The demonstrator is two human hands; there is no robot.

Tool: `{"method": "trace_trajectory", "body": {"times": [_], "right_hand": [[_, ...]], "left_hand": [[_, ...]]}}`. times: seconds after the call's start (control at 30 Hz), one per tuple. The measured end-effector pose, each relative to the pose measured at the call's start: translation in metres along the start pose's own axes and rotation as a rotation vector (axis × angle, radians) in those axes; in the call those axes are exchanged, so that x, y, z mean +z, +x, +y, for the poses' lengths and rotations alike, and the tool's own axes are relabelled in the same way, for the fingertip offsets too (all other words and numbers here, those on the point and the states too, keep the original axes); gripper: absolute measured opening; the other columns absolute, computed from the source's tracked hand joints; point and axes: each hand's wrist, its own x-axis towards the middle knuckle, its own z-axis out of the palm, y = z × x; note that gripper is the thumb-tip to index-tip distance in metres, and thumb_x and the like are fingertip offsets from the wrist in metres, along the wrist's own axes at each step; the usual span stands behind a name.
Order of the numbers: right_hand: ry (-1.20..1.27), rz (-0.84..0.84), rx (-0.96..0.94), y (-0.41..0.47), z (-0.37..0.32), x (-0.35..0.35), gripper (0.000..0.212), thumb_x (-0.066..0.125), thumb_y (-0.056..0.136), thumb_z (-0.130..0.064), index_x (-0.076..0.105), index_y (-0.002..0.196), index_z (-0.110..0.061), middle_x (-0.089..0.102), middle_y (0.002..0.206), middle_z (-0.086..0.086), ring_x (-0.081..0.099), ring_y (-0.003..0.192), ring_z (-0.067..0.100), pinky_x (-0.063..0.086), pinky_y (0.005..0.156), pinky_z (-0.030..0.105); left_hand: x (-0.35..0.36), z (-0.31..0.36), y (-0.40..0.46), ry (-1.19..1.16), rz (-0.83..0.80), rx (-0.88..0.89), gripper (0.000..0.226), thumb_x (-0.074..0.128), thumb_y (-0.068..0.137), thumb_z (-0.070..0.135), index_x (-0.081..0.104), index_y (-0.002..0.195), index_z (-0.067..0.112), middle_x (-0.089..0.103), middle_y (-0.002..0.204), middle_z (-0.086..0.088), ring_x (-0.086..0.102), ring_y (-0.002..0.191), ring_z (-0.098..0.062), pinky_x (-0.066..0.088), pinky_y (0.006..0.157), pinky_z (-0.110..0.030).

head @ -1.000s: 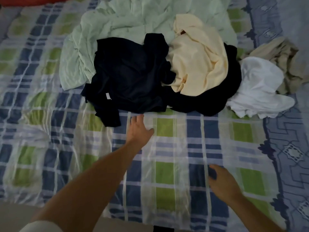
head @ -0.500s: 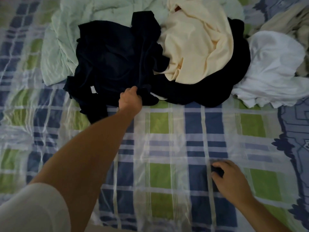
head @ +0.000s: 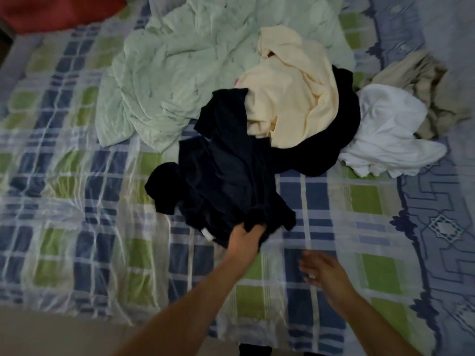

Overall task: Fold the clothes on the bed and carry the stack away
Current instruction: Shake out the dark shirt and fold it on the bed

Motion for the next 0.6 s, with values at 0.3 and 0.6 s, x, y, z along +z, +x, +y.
{"method": "trace_trajectory", "body": {"times": [0.3, 0.6], "right_hand": [[0.563, -0.111, 0.167, -0.050, 0.018, -0.023, 0.053, 0.045, 0.102, -0.057, 0.072, 0.127, -0.019, 0.071, 0.128, 0.016, 0.070, 0.114, 0.035, 0.061, 0.080, 0.044], [0.507, 0.053, 0.073, -0.067, 0.005, -0.061, 0.042, 0.036, 0.111, -0.020, 0.051, 0.145, -0.001, 0.067, 0.118, 0.013, 0.066, 0.100, 0.031, 0.054, 0.089, 0.045]], "left_hand": [[0.067, -0.007, -0.133, -0.196, -0.385, -0.213, 0.021, 0.064, 0.101, 0.040, 0.077, 0.102, 0.024, 0.079, 0.098, 0.005, 0.074, 0.093, -0.013, 0.057, 0.080, -0.023], [0.072, -0.011, -0.138, -0.065, -0.471, 0.036, 0.032, 0.074, 0.094, 0.039, 0.072, 0.124, 0.028, 0.076, 0.114, 0.016, 0.070, 0.107, -0.003, 0.055, 0.086, -0.016]]}}
